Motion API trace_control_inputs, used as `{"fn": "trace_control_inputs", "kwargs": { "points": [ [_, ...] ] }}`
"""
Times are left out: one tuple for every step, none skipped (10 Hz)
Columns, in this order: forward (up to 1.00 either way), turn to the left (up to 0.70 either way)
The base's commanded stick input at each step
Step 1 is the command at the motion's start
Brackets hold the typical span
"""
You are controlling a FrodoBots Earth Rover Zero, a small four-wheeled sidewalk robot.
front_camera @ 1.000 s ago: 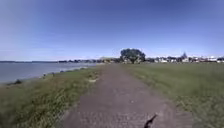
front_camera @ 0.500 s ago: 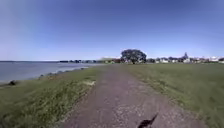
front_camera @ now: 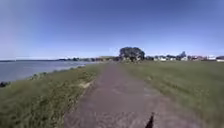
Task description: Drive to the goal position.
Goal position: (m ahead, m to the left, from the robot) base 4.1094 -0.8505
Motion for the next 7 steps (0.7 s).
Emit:
{"fn": "trace_control_inputs", "kwargs": {
  "points": [
    [0.7, 0.0],
    [0.7, 0.0],
    [0.7, 0.0],
    [0.7, 0.0],
    [0.7, 0.0],
    [0.7, 0.0],
    [0.7, 0.0]
  ]
}}
